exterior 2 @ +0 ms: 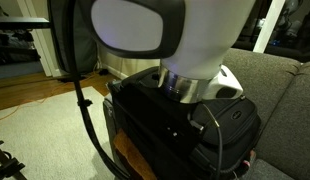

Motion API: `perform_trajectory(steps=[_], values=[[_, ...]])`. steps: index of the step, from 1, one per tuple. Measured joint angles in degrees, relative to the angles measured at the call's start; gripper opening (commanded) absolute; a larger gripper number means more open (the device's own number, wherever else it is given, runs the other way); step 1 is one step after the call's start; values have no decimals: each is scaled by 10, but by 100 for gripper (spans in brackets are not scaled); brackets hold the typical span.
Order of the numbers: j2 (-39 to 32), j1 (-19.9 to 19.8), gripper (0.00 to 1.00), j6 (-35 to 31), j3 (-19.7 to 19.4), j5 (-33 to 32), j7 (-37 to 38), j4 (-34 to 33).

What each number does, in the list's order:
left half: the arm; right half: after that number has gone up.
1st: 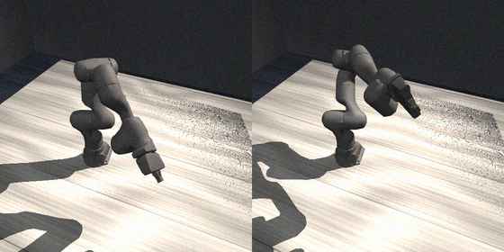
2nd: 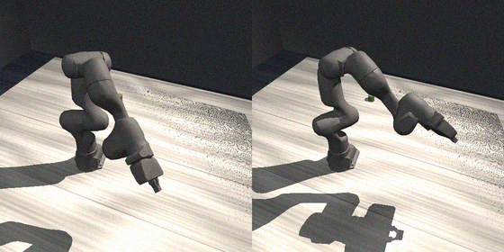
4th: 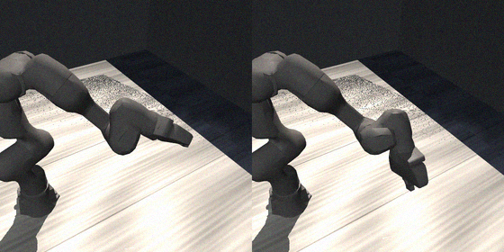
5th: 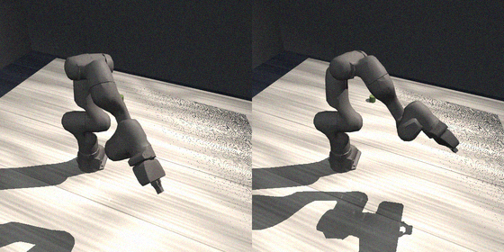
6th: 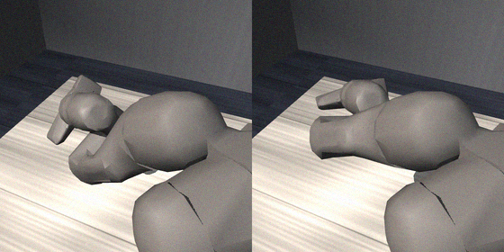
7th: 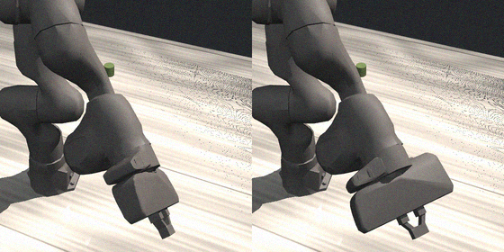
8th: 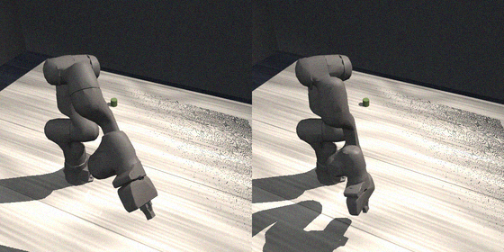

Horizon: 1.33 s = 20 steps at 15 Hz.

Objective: Close the zip on the suitcase

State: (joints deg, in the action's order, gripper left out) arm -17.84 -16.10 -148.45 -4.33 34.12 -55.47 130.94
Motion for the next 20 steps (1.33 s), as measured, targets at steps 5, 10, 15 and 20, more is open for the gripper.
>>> perform_trajectory(steps=[5, 10, 15, 20], values=[[0, -5, 61, 8, 0, -1, 1, -4], [0, -5, 34, 16, 0, -2, 3, -7], [0, -5, 10, 22, 0, -4, 8, -8], [0, -5, 11, 23, 0, -8, 16, -8]])
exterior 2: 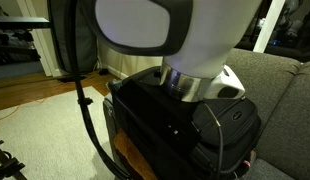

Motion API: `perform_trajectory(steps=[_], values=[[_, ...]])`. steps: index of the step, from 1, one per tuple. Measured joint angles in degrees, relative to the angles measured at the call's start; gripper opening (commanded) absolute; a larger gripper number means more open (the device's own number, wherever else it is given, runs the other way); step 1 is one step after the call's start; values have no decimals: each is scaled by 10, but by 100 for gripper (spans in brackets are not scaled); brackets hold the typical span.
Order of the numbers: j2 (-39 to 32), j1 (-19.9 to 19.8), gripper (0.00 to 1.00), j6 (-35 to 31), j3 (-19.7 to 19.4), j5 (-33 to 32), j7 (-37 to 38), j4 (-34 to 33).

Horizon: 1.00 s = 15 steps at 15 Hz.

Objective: Close the zip on the suitcase

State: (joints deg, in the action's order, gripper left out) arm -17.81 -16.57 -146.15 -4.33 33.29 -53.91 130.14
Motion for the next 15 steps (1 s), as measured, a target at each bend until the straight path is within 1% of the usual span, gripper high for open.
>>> perform_trajectory(steps=[8, 15], values=[[6, 3, 11, -6, 5, -31, 20, 4], [16, 9, 11, -36, 13, -68, 35, 24]])
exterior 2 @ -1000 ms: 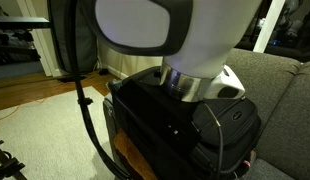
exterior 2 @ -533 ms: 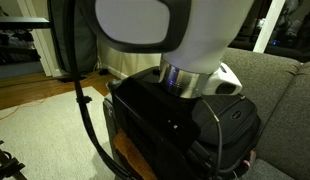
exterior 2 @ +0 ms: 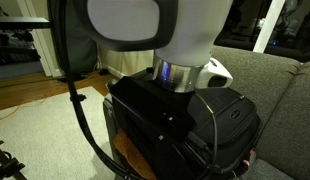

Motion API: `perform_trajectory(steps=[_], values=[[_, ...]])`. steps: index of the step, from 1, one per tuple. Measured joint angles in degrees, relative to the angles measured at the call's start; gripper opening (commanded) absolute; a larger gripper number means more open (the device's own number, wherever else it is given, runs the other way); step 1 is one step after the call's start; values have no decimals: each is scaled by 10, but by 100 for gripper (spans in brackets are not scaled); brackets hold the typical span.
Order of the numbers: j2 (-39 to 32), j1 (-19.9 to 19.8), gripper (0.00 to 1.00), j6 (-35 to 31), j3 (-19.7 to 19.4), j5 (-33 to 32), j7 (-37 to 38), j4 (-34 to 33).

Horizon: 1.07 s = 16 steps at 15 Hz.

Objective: Close the zip on the suitcase

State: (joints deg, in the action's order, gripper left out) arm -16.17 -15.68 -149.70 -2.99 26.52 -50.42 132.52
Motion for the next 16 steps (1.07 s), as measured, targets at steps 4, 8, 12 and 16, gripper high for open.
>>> perform_trajectory(steps=[4, 8, 12, 16], values=[[12, 3, 11, -17, 6, -20, 10, 17], [26, 10, 10, -32, 13, -30, 19, 36], [39, 19, 11, -40, 18, -36, 26, 51], [49, 25, 4, -52, 23, -36, 28, 68]])
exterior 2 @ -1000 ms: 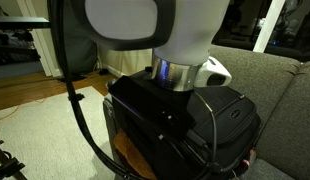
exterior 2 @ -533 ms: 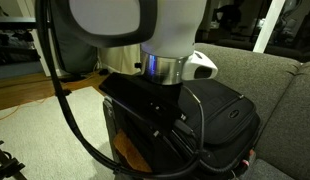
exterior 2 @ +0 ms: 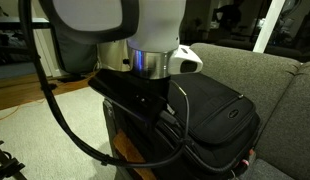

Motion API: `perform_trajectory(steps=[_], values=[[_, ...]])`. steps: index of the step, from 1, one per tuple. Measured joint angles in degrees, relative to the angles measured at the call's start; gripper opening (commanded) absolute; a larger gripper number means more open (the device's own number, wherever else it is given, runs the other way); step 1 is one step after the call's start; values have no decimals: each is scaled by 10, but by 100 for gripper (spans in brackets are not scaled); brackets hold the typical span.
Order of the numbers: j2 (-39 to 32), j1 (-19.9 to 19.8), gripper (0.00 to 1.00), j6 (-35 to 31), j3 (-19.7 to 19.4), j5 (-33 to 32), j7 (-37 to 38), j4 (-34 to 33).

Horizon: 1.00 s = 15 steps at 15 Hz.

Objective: Close the zip on the suitcase

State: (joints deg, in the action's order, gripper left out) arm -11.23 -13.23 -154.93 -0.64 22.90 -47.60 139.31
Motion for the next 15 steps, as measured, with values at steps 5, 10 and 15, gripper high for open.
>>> perform_trajectory(steps=[5, 10, 15], values=[[18, 26, 8, 0, 17, 0, 20, 31], [22, 45, 51, 0, 24, 0, 40, 41], [22, 44, 83, 0, 16, -3, 53, 39]])
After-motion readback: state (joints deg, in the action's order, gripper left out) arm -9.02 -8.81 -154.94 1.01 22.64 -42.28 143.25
